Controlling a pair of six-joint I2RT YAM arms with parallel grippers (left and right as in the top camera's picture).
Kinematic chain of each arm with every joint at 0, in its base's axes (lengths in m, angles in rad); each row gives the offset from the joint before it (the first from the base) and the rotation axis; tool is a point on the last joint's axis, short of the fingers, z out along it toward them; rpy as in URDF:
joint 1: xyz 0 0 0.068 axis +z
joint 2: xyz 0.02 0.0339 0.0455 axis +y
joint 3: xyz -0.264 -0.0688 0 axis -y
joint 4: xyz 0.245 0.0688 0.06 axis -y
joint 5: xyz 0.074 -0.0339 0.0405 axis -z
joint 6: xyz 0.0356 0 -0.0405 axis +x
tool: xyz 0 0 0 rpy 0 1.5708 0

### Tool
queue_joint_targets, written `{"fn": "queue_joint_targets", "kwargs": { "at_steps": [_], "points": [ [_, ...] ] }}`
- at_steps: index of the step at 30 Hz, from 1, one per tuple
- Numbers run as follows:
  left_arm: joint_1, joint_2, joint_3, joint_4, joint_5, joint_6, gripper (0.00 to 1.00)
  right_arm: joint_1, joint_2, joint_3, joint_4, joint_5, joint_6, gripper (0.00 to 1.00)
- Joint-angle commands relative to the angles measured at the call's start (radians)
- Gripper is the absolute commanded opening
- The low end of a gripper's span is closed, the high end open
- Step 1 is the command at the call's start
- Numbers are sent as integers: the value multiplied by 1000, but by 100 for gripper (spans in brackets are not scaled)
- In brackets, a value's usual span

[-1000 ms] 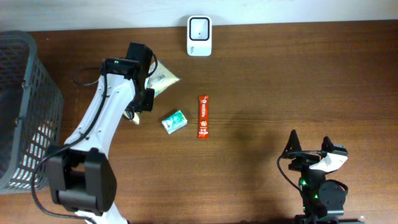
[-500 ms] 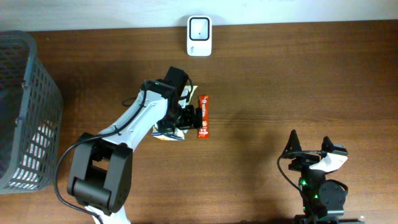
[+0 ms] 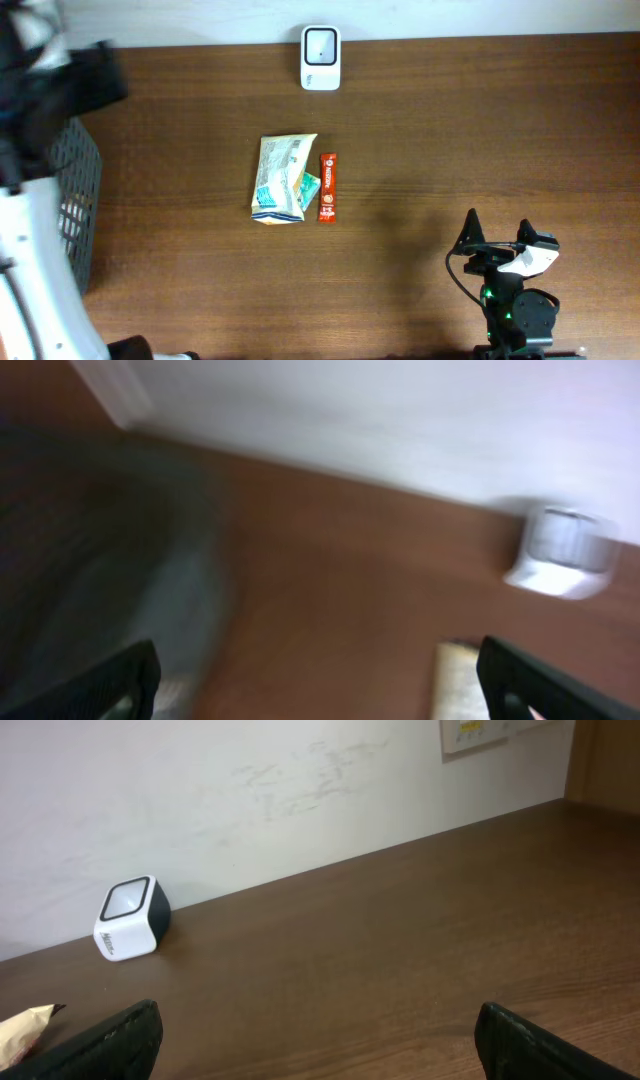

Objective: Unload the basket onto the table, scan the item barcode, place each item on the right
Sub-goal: 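Reach the left gripper into the basket and grasp the gold-capped tube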

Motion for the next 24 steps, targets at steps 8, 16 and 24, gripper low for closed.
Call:
{"fn": "queue_joint_targets", "kwargs": {
  "at_steps": [8, 16, 24],
  "points": [
    [534, 39, -476, 197, 77, 121, 99, -3, -6, -5, -8, 2, -3, 99],
    [618, 248, -643, 399, 145, 288, 100, -3, -6, -5, -8, 2, -3, 99],
    [620, 330, -643, 378, 323, 1009, 77, -3, -6, -5, -8, 2, -3, 99]
  ]
}}
